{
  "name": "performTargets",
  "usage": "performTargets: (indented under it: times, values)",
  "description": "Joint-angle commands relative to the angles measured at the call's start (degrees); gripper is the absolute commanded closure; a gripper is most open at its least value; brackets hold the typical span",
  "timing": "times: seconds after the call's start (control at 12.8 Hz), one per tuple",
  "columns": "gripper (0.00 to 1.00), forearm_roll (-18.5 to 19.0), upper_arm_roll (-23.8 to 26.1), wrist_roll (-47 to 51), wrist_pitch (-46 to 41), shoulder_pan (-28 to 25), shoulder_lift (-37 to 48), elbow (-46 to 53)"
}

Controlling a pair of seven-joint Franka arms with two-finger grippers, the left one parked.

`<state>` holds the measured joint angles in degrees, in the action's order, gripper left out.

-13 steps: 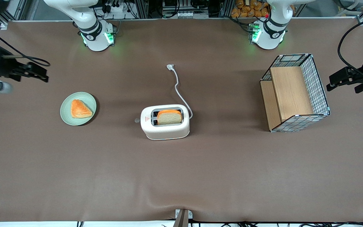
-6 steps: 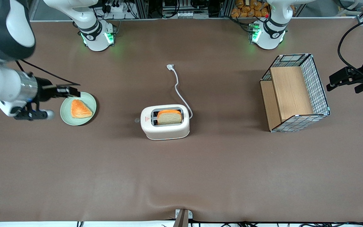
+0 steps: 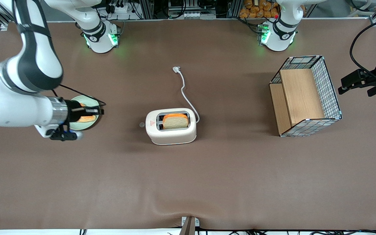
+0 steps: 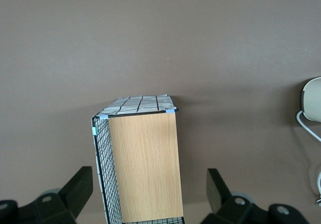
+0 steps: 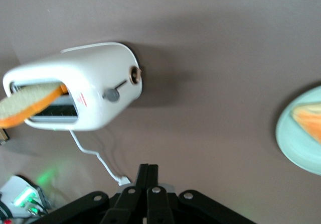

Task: Press toaster button with right arm
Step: 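Swing the right gripper over the plate toward the toaster's lever side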

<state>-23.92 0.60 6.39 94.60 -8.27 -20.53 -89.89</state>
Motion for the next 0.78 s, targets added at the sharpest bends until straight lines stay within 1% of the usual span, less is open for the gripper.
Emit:
performTargets:
  times: [0.0, 0.08, 0.24, 0.39, 0.71]
  values:
    - [1.00, -3.14, -0.24, 0.38, 7.49, -2.27, 0.06, -5.10]
    - [1.00, -4.11, -0.16, 0.29, 11.18, -3.67, 0.06, -7.56]
    - [1.00, -5.69, -0.16, 0.21, 15.85, -5.61, -0.12, -10.12]
    - [1.00, -8.24, -0.24, 0.12, 17.01, -6.14, -1.17, -10.31]
    - [1.00, -8.86, -0.16, -0.32, 20.09, -6.49, -2.93, -10.04]
